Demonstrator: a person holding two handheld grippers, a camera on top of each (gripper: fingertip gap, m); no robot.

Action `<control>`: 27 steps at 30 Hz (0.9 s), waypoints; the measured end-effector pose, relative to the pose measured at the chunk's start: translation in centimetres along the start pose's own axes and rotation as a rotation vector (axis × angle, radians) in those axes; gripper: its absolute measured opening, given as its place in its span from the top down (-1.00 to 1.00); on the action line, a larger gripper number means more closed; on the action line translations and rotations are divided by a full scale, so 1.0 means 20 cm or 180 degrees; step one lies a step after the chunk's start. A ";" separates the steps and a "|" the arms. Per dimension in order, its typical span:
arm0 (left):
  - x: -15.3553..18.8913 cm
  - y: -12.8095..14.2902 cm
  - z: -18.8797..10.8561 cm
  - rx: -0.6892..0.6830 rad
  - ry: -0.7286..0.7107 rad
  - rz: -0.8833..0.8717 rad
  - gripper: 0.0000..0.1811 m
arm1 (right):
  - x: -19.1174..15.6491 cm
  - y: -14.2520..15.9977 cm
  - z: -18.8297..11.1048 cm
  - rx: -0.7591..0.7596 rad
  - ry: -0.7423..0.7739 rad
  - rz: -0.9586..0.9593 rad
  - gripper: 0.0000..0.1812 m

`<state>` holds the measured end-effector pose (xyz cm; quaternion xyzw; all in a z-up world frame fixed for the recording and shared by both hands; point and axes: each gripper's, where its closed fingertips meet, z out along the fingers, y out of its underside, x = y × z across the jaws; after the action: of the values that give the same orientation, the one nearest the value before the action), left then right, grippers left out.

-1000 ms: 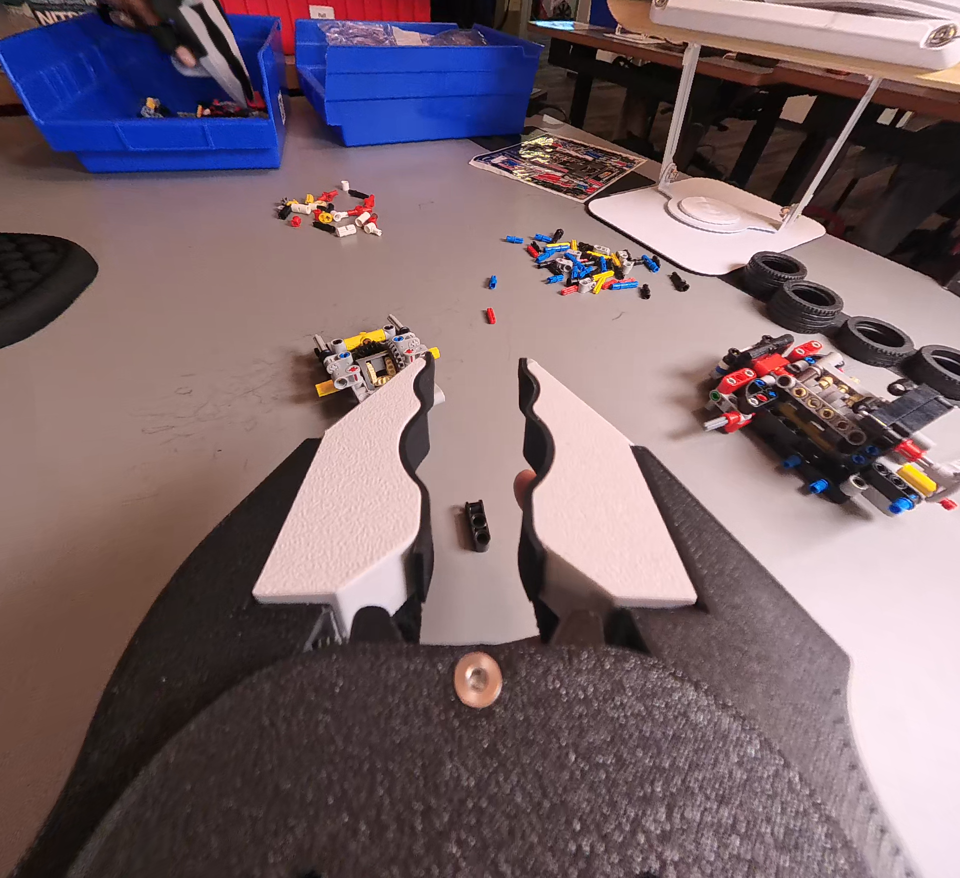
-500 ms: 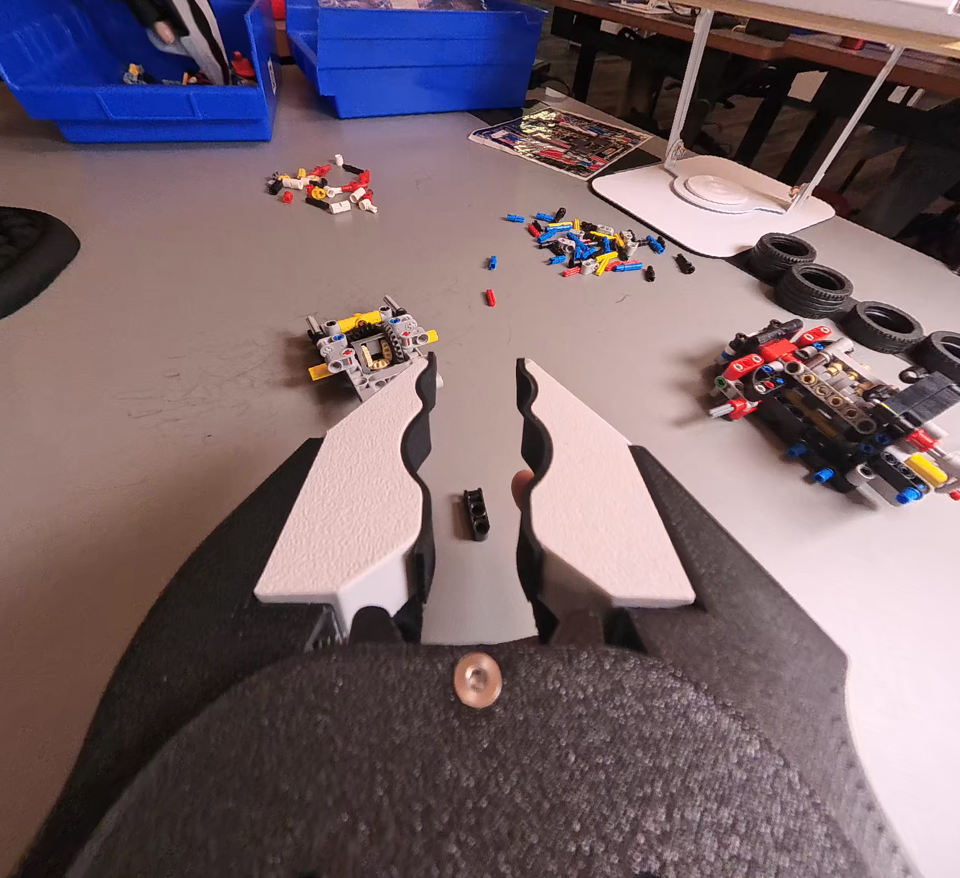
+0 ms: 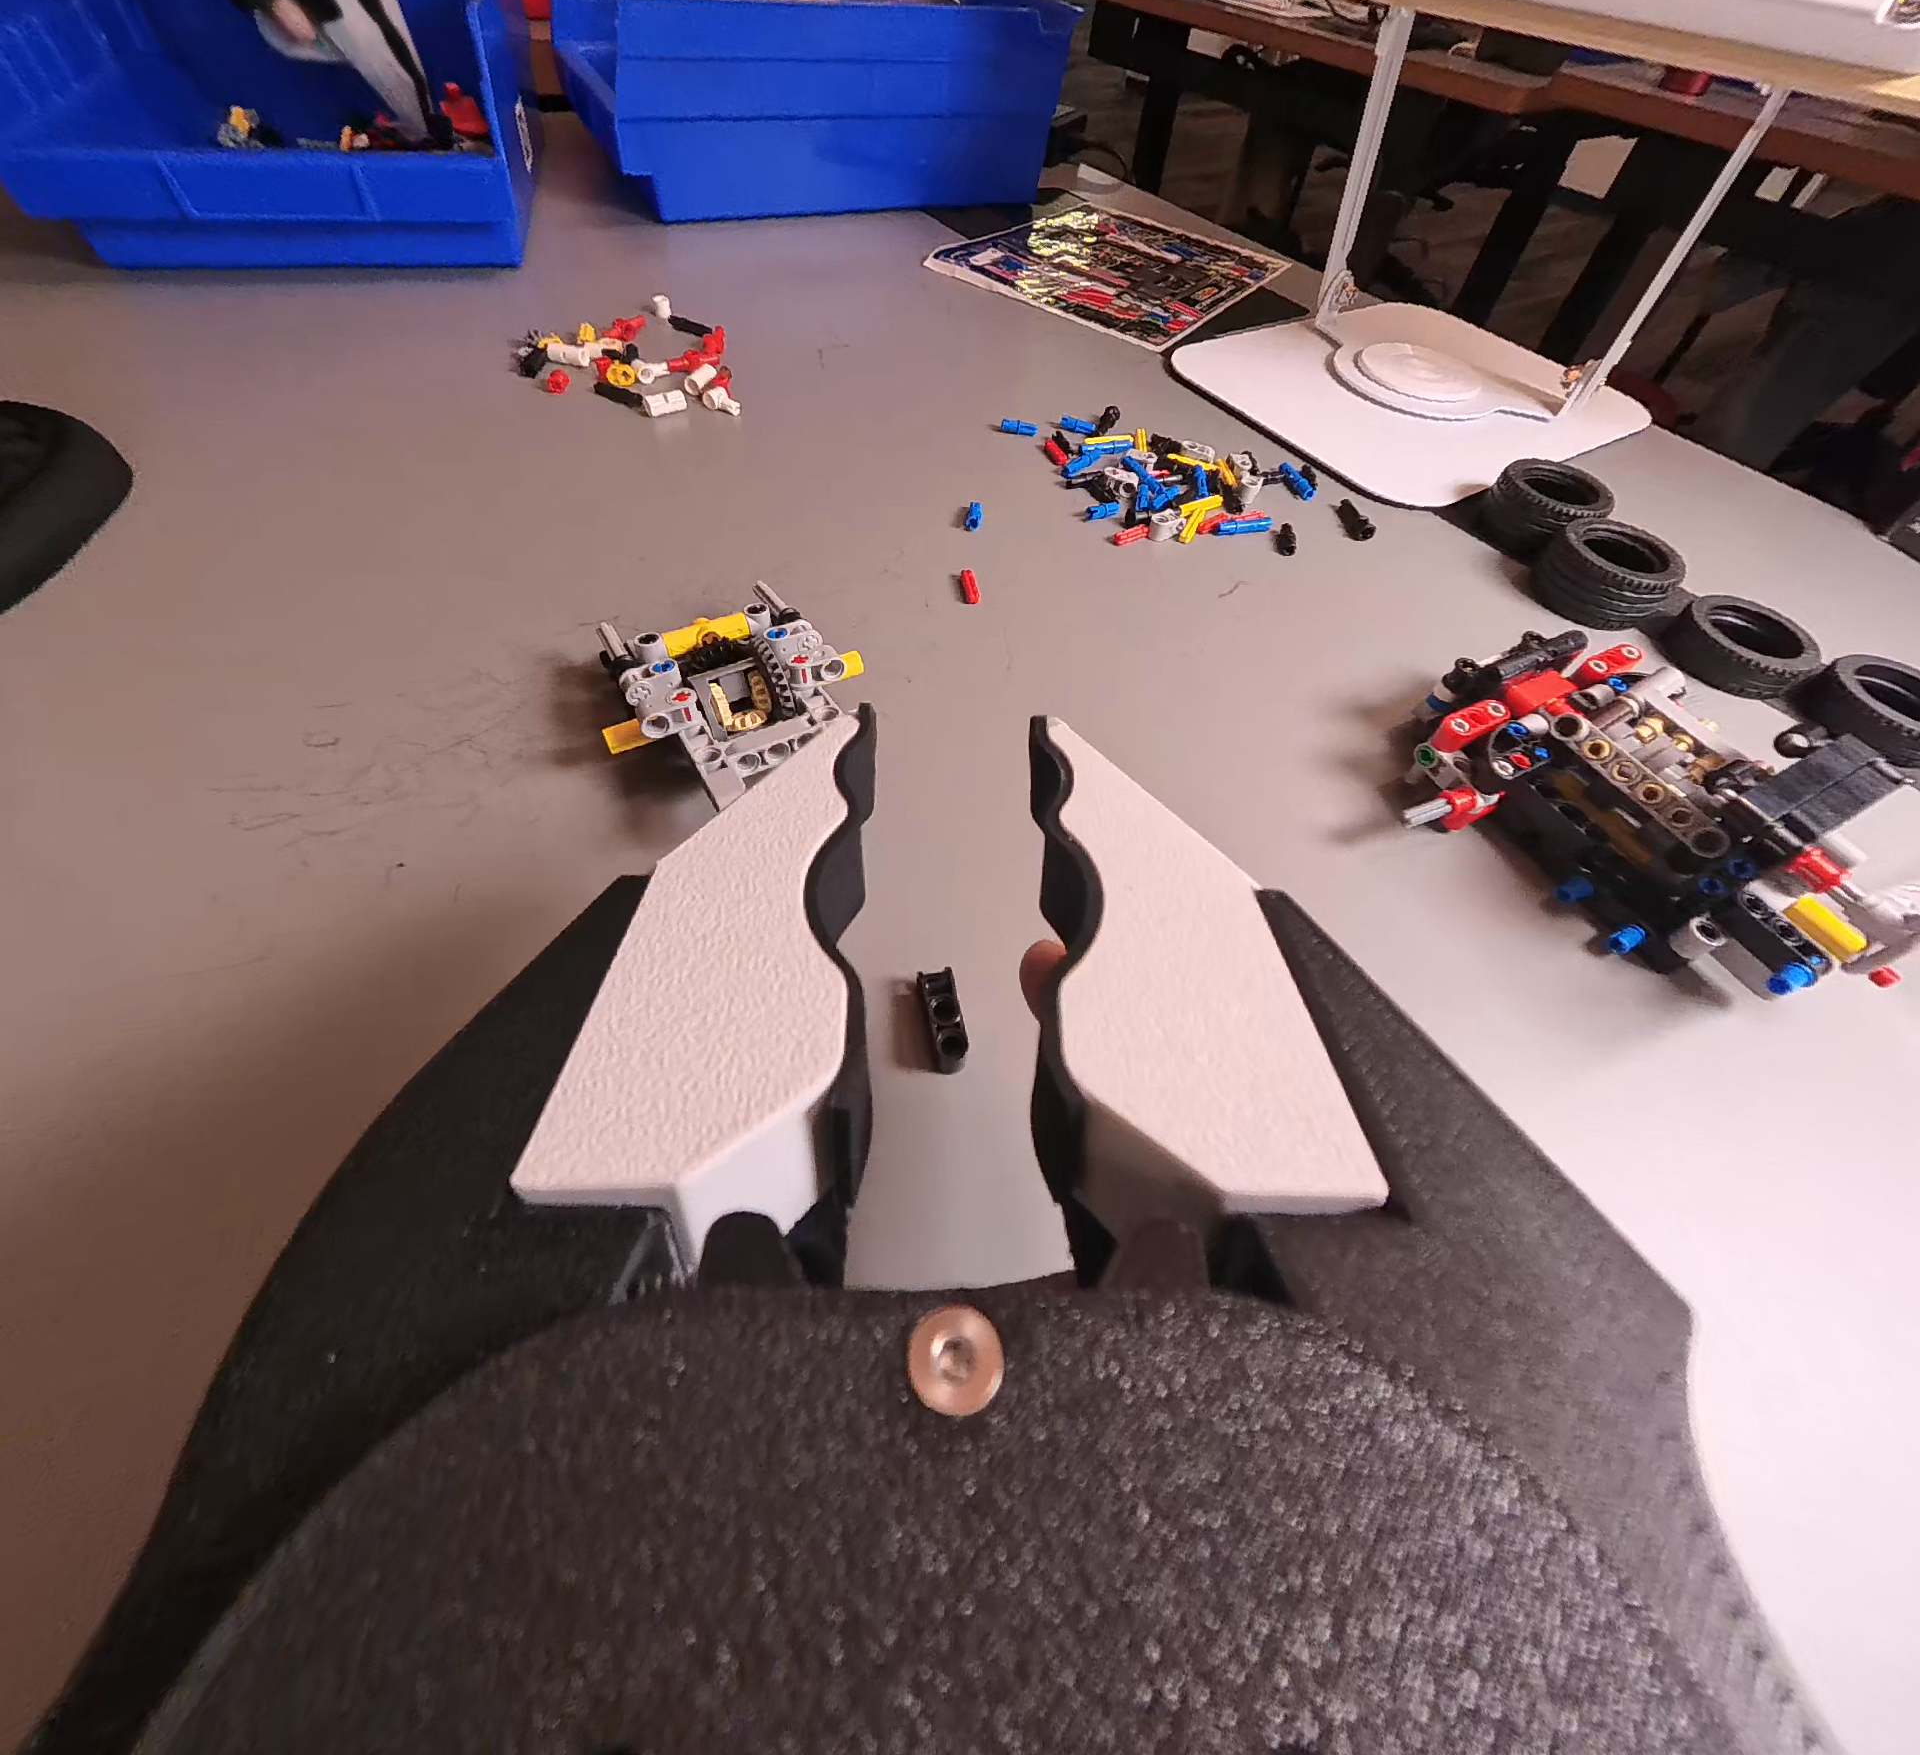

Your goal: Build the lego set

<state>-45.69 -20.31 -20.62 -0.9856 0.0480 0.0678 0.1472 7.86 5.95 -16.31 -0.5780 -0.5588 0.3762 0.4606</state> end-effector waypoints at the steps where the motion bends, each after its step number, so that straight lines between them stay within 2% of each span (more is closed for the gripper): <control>1: 0.03 -0.05 -0.05 0.0166 0.0007 0.0004 0.93 | 0.00 -0.01 0.00 0.0017 0.0004 0.0000 0.69; 4: 0.27 -0.30 -0.24 0.0864 0.0306 0.0150 0.93 | -0.02 -0.05 0.00 0.0112 -0.0024 -0.0055 0.69; 7: 0.77 -0.58 -0.44 0.1534 0.1018 0.0555 0.94 | -0.13 -0.12 0.04 0.0228 -0.0216 -0.0262 0.69; 9: 1.15 -0.72 -0.52 0.1746 0.1519 0.0861 0.94 | -0.26 -0.17 0.08 0.0283 -0.0443 -0.0457 0.69; 12: 1.66 -0.85 -0.51 0.1813 0.2212 0.1356 0.94 | -0.47 -0.22 0.13 0.0264 -0.0843 -0.0854 0.71; 15: 2.03 -0.93 -0.43 0.1731 0.2583 0.1816 0.94 | -0.61 -0.25 0.15 0.0259 -0.1045 -0.1097 0.72; 19: 2.29 -1.01 -0.36 0.1707 0.2662 0.2183 0.94 | -0.62 -0.23 0.12 0.0155 -0.1134 -0.0959 0.70; 27: 2.43 -1.02 -0.35 0.1633 0.2557 0.2489 0.94 | -0.63 -0.19 0.05 0.0092 -0.1342 -0.0690 0.86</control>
<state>5.52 -6.62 -15.37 -0.7768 0.4723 -0.2736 0.3142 4.70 -6.55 -13.95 -0.4165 -0.6960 0.4450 0.3797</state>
